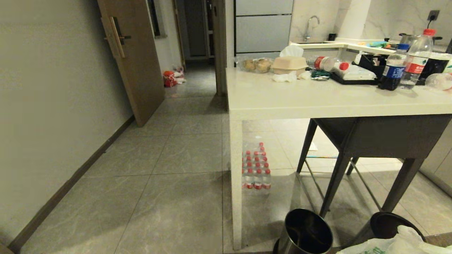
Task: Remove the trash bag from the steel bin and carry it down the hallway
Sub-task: Put the trash bag at the door
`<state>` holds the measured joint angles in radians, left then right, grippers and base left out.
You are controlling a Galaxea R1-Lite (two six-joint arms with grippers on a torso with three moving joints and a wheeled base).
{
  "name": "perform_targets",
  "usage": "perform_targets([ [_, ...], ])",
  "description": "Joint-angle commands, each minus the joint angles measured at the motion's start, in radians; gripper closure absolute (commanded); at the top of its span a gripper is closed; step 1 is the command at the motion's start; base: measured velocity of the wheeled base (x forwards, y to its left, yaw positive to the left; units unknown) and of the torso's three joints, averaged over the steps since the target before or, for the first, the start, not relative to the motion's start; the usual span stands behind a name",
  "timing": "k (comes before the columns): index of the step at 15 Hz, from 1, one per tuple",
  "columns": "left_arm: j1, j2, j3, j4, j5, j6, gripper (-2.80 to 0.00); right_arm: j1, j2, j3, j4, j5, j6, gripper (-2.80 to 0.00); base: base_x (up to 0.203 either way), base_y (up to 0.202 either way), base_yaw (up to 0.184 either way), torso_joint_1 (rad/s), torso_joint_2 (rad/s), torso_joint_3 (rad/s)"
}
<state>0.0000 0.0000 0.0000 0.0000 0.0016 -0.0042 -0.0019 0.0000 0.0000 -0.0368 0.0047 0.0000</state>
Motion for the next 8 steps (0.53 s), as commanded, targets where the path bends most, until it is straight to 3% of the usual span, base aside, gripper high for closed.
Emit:
perform_targets([
  [1,0.0,0.002,0.002,0.0,0.0,0.0,0.0,0.0,0.002,0.012,0.0,0.0,0.0,0.0,0.0,0.191,0.0,0.002,0.0,0.003],
  [8,0.0,0.002,0.0,0.0,0.0,0.0,0.0,0.0,0.002,0.012,0.0,0.0,0.0,0.0,0.0,0.193,0.001,0.001,0.0,0.003],
])
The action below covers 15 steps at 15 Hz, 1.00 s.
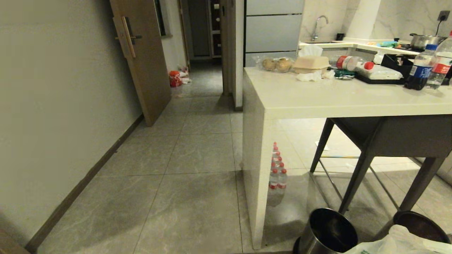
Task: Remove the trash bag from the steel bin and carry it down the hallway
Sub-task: Put the trash bag at the door
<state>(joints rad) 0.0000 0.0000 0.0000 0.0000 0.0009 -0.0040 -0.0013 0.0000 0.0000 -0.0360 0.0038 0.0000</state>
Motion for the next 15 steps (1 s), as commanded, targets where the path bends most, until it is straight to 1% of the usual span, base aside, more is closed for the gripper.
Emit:
perform_targets([
  [1,0.0,0.002,0.002,0.0,0.001,-0.001,0.0,0.0,0.002,0.012,-0.001,0.001,0.0,0.0,0.0,0.193,-0.001,0.006,0.0,0.008],
  [15,0.0,0.002,0.0,0.0,0.001,-0.001,0.0,0.0,0.002,0.012,-0.001,0.001,0.0,0.0,0.0,0.192,0.0,0.002,0.0,0.002],
])
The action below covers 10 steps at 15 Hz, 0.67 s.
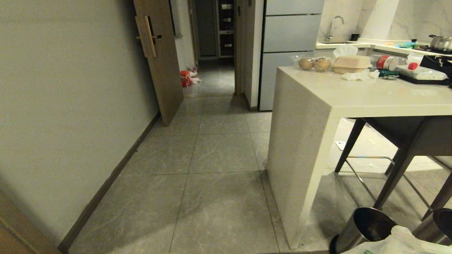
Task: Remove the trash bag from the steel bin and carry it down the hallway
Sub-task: Put the trash bag at the door
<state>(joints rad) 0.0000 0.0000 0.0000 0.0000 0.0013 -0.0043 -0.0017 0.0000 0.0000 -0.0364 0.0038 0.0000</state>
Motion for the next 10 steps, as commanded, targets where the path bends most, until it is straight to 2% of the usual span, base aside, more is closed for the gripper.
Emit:
perform_targets([
  [1,0.0,0.002,0.0,0.0,0.0,0.0,0.0,0.0,0.002,0.012,0.0,0.001,0.0,0.0,0.0,0.191,0.003,0.004,0.0,-0.001],
  [7,0.0,0.001,0.001,0.0,0.0,0.0,0.0,0.0,0.002,0.012,0.0,0.001,0.0,0.0,0.0,0.183,0.002,0.0,0.0,0.001],
  [10,0.0,0.0,0.0,0.0,0.0,0.0,0.0,0.0,0.002,0.012,0.0,0.001,0.0,0.0,0.0,0.03,-0.001,0.001,0.0,-0.001],
])
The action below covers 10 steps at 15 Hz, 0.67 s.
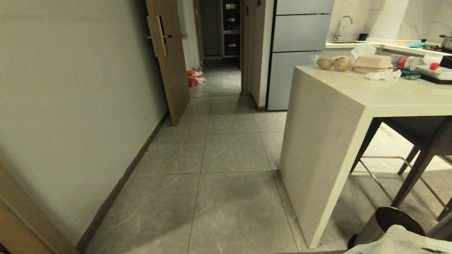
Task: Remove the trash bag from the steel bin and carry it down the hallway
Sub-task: Put the trash bag at the door
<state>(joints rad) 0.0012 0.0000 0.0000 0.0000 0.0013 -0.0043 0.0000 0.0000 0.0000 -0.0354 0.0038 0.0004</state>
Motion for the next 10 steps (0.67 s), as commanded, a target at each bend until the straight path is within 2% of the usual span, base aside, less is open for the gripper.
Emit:
perform_targets([
  [1,-0.001,0.0,0.001,0.0,0.0,0.0,0.0,-0.002,0.002,0.012,-0.001,0.001,0.0,0.0,0.0,0.0,0.0,0.0,0.0,0.0],
  [6,-0.001,0.002,0.002,0.0,0.0,0.0,0.0,-0.002,0.002,0.012,-0.001,0.001,0.0,0.0,0.012,0.0,0.001,0.0,0.0,0.0],
  [10,-0.001,0.002,0.002,0.0,0.0,-0.002,0.0,-0.002,0.002,0.012,-0.001,0.001,0.0,0.0,0.18,0.0,-0.001,0.003,0.0,0.001],
])
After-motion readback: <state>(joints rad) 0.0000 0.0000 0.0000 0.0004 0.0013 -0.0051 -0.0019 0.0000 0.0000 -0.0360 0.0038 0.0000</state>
